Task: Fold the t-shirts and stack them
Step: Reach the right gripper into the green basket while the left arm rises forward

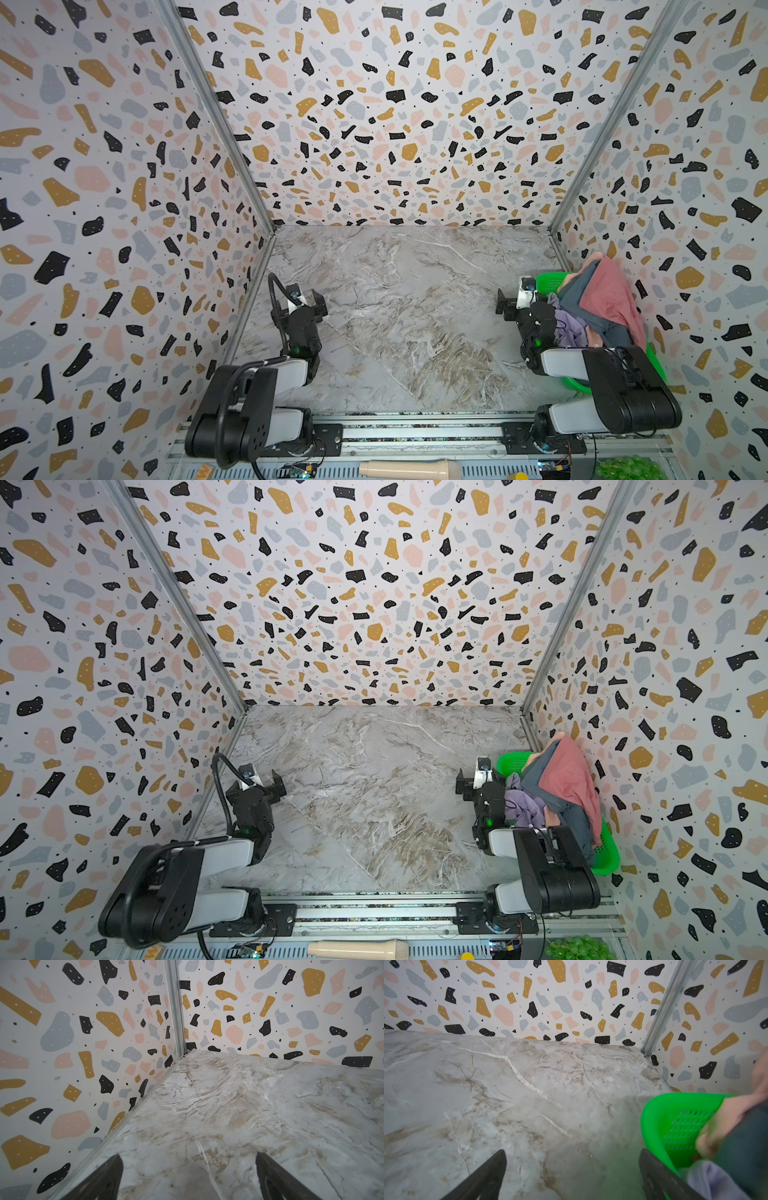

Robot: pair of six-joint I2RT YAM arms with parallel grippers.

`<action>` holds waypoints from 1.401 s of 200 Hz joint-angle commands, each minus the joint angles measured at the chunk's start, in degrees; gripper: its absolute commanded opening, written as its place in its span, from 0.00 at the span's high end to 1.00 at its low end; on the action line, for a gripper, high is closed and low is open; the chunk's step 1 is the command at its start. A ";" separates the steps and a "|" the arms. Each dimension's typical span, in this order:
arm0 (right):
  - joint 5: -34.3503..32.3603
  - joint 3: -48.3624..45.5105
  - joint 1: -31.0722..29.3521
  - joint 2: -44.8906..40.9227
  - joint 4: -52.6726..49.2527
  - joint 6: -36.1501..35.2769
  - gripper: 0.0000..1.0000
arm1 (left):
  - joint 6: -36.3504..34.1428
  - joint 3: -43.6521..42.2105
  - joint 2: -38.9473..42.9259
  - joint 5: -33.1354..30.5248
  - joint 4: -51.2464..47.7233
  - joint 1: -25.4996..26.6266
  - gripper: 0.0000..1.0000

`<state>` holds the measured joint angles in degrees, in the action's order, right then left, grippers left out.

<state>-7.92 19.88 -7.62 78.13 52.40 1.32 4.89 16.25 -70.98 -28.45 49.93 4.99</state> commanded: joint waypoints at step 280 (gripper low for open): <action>-13.63 33.42 30.43 -3.00 -54.77 14.66 0.03 | 22.85 36.47 -3.32 36.23 -35.08 15.51 0.03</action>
<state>-26.15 55.42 17.74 77.19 -2.00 16.25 29.28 49.78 -73.43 5.54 14.57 20.58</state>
